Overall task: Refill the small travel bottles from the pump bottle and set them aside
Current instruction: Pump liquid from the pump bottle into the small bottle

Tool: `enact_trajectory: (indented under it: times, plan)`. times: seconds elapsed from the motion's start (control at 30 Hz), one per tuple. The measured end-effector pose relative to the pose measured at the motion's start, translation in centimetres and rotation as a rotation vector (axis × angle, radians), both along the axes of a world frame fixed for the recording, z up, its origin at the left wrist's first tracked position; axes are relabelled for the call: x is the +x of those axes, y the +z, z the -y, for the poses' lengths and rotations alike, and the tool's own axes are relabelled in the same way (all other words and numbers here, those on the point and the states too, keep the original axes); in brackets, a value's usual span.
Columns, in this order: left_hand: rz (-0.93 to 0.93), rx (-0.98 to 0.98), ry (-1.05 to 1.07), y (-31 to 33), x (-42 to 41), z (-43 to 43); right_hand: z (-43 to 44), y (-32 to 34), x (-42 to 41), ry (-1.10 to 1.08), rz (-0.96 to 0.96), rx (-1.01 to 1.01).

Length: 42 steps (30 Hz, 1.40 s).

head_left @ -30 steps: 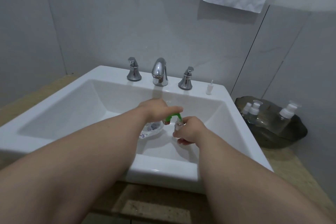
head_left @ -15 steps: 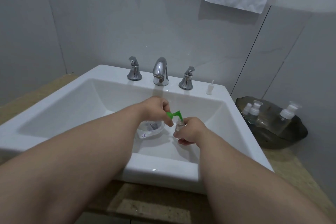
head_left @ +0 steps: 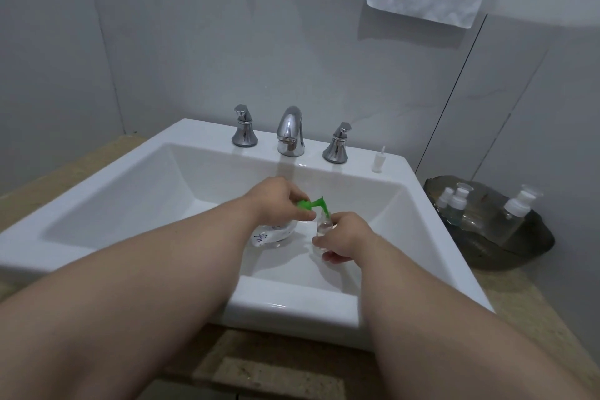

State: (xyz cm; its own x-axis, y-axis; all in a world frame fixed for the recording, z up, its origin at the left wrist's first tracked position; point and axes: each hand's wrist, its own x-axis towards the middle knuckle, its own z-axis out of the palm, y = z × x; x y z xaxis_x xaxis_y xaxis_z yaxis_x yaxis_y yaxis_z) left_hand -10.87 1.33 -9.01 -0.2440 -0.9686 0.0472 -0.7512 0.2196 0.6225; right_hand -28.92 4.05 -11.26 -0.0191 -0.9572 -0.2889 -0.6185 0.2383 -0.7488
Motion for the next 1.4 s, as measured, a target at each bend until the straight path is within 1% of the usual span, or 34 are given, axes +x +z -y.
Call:
enact_trajectory:
  times: [0.1,0.17,0.27,0.4,0.57,0.9,1.2,1.4]
  plan:
    - [0.088,0.025,0.015,0.2,-0.4,-0.4,-0.1,-0.1,0.0,-0.007,0.010,0.007]
    - [0.142,0.059,0.066,0.6,-1.0,-0.7,-0.1,0.0,0.1,-0.002,0.006,0.007]
    - [0.174,0.091,0.169,0.7,-1.7,-0.7,-0.3,0.2,0.2,0.010,0.013,0.003]
    - [0.221,0.039,0.288,0.2,-2.2,-0.1,-0.6,0.4,0.2,0.020,0.035,0.008]
    - [0.221,0.000,0.322,0.4,-2.4,0.1,-0.9,0.6,0.3,0.026,0.059,0.018]
    - [0.209,-0.017,0.267,0.8,-2.6,-0.1,-1.2,0.8,0.2,0.057,0.031,0.068]
    - [0.224,-0.008,0.265,0.5,-2.3,-0.2,-0.9,0.6,0.2,0.025,0.081,0.080]
    - [0.223,0.000,0.250,0.3,-2.1,-0.1,-0.7,0.6,0.2,0.019,0.021,0.060]
